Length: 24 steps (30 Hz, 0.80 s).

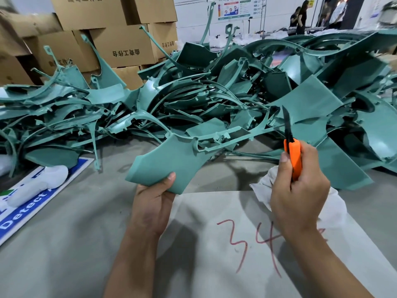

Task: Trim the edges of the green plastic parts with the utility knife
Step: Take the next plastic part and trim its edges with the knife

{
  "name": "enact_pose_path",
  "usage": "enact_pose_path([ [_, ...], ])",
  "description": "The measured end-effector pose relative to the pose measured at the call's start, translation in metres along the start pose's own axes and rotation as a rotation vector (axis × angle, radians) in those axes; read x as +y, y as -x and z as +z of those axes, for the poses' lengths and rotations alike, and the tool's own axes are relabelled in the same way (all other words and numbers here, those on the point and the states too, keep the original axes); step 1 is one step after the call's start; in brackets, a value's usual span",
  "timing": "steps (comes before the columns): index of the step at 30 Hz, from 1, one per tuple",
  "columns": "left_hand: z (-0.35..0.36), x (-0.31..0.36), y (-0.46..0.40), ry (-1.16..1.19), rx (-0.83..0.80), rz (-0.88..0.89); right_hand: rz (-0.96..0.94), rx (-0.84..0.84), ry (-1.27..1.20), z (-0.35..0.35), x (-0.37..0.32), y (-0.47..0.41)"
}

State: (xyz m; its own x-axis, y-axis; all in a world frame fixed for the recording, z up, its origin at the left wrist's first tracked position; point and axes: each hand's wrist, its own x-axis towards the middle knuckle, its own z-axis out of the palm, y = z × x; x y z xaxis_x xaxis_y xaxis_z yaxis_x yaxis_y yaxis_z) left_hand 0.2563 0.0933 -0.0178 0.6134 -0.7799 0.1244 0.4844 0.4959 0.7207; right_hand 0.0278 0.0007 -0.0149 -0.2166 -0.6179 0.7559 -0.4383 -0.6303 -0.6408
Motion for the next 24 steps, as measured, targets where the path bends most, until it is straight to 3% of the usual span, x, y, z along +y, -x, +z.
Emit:
enact_pose_path([
  [7,-0.003,0.003,-0.002,-0.02,0.068,0.054,0.146,0.032,-0.006,-0.001,0.002,-0.004],
  [9,-0.002,0.003,-0.002,-0.014,0.058,0.054,0.108,0.008,-0.06,-0.003,-0.003,-0.005],
  [13,0.01,0.0,0.003,0.048,0.063,-0.009,-0.131,-0.243,-0.254,-0.001,-0.027,0.011],
  [17,0.027,-0.009,0.013,0.045,0.082,-0.194,-0.136,-0.54,-0.223,0.014,-0.037,0.036],
  [24,0.039,-0.031,0.023,0.251,-0.023,-0.362,-0.047,-0.552,-0.045,0.023,-0.034,0.042],
])
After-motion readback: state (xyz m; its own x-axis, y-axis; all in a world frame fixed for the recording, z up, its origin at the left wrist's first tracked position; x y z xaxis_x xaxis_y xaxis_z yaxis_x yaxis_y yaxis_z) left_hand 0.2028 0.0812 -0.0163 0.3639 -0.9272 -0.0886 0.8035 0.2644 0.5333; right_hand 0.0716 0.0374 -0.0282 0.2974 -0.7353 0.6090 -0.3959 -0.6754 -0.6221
